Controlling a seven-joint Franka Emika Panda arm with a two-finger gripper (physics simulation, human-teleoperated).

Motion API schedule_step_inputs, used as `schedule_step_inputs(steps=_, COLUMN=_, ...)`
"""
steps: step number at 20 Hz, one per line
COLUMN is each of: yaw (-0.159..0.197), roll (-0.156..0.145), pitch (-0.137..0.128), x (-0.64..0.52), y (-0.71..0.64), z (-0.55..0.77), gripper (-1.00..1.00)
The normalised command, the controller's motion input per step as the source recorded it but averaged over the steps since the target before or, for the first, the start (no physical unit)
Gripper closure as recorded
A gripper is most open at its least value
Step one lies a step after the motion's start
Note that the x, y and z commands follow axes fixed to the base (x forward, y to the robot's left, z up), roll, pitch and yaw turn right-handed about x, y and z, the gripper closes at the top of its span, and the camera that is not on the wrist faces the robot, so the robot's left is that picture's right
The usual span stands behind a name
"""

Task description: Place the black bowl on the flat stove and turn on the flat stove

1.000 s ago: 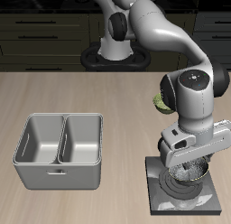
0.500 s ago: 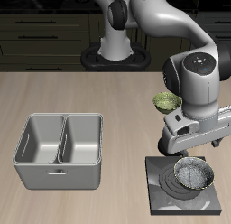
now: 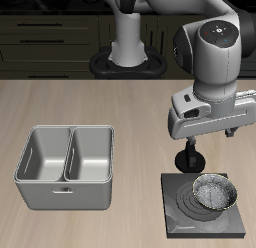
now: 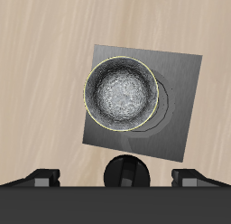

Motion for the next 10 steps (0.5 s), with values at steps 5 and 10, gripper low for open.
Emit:
schedule_step_inputs(steps=5, yaw=-0.067, roll=-0.061, pitch=0.005, x=-0.15, y=-0.31, z=0.02, gripper=-1.0)
schedule_step_inputs(steps=10, yaw=-0.05, roll=-0.02, pitch=0.023, x=-0.21, y=-0.18, z=-0.14, gripper=-1.0)
